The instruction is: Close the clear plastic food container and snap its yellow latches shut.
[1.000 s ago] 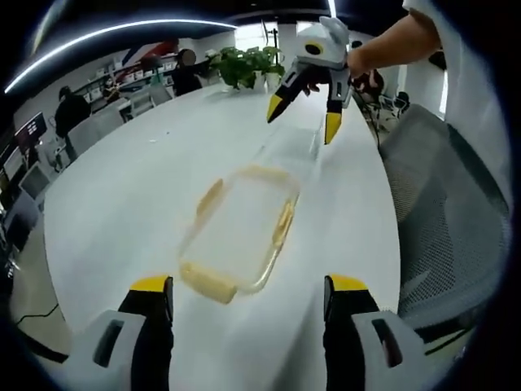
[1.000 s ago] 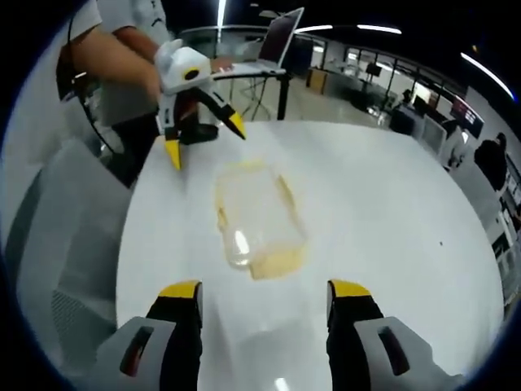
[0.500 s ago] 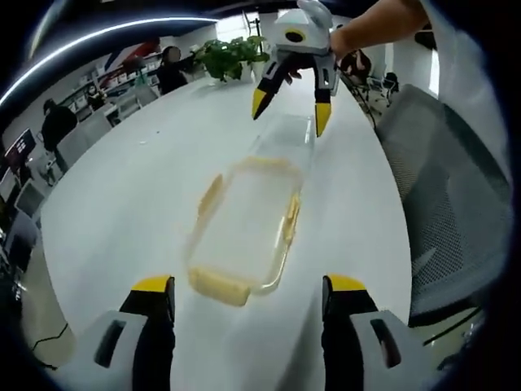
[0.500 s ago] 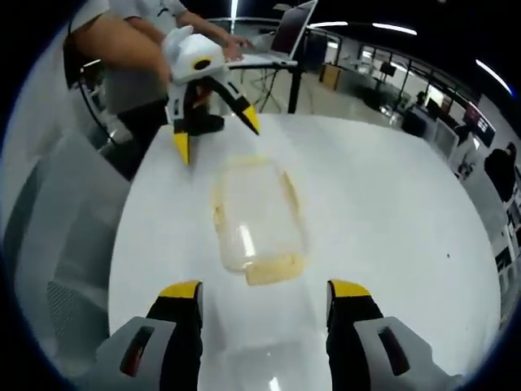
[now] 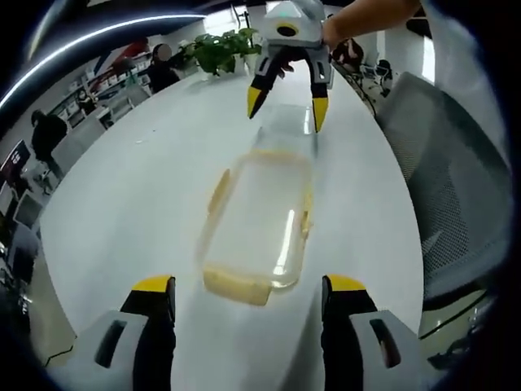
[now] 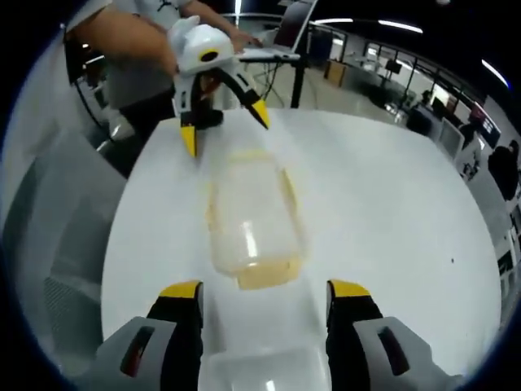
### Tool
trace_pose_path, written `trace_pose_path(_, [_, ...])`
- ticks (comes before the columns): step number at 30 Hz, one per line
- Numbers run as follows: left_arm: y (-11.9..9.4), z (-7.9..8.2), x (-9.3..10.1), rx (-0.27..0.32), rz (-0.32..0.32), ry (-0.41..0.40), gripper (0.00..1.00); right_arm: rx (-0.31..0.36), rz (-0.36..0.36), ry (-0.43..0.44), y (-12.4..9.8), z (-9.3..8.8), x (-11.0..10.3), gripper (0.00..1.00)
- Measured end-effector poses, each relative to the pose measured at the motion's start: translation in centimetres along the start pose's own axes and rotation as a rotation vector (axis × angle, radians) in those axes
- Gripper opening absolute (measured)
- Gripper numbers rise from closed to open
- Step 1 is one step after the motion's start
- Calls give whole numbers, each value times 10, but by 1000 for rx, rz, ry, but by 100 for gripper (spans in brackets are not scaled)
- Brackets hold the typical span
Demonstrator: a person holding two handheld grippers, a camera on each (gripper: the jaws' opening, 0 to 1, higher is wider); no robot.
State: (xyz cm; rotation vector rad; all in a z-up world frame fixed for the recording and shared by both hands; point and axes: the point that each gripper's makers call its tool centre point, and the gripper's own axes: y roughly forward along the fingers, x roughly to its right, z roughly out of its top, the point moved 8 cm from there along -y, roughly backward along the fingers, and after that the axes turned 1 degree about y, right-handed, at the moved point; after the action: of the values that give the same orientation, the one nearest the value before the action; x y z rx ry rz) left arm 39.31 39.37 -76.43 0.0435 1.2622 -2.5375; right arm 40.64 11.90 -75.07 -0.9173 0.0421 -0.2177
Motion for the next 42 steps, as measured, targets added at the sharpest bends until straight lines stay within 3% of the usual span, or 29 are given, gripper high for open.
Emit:
trace_pose_path(20, [12,-6,-9,-47,-50,54,74,-34,39,-40,17,5,5,60])
trace_pose_path(35, [24,-7,-14,-112,-94,164,69,-119,75,-134,36,4,2,58])
trace_pose_path(42, [26,-6,-17,-105,-113,162,68,-125,89,-131,43,5,3,57])
